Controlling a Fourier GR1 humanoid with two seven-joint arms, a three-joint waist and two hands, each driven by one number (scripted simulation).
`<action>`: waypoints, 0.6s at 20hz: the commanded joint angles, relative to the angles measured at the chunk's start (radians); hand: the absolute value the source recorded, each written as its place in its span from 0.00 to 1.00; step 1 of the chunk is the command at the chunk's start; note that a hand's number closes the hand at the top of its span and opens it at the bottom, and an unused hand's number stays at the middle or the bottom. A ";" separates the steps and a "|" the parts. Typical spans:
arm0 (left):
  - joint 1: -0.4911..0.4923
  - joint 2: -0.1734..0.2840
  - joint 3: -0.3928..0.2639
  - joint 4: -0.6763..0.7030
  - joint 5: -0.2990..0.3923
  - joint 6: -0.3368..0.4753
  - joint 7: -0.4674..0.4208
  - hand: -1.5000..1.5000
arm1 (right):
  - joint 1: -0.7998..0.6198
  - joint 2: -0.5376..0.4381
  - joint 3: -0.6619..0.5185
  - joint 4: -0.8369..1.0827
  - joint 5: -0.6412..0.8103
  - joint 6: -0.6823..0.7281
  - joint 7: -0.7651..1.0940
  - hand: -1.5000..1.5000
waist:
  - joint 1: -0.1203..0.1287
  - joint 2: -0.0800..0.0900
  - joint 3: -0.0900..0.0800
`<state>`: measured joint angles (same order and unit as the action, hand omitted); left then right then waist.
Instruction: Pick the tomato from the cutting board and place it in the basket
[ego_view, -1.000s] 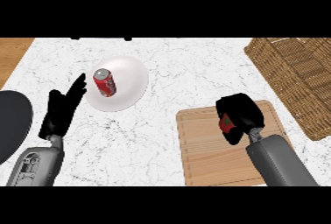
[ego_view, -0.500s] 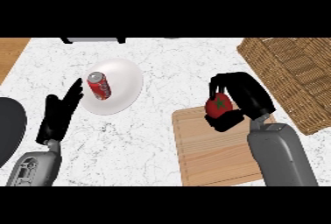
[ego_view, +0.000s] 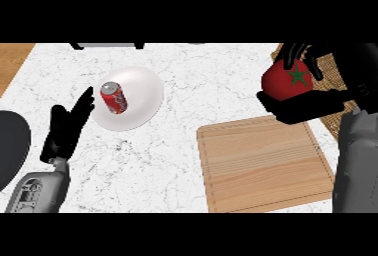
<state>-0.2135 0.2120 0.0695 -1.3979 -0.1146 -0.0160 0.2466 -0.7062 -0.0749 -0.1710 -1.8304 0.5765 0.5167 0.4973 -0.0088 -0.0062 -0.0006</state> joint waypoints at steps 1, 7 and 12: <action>-0.032 0.025 0.025 0.041 0.016 -0.030 -0.028 0.50 | -0.163 -0.054 -0.108 -0.009 -0.092 0.060 0.161 1.00 | 0.005 0.004 0.000; 0.053 -0.007 -0.007 -0.043 -0.008 -0.011 -0.029 0.50 | -0.330 -0.180 -0.182 0.145 -0.125 0.035 0.209 1.00 | 0.016 0.005 0.000; -0.013 -0.011 -0.003 -0.012 -0.008 -0.004 0.013 0.50 | -0.403 -0.371 -0.103 0.310 0.007 0.112 0.153 1.00 | 0.019 0.011 -0.001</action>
<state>-0.2179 0.2016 0.0656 -1.4164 -0.1224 -0.0198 0.2545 -1.0710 -0.3261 -0.3131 -1.6052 0.5156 0.5755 0.6724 0.0076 0.0006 -0.0010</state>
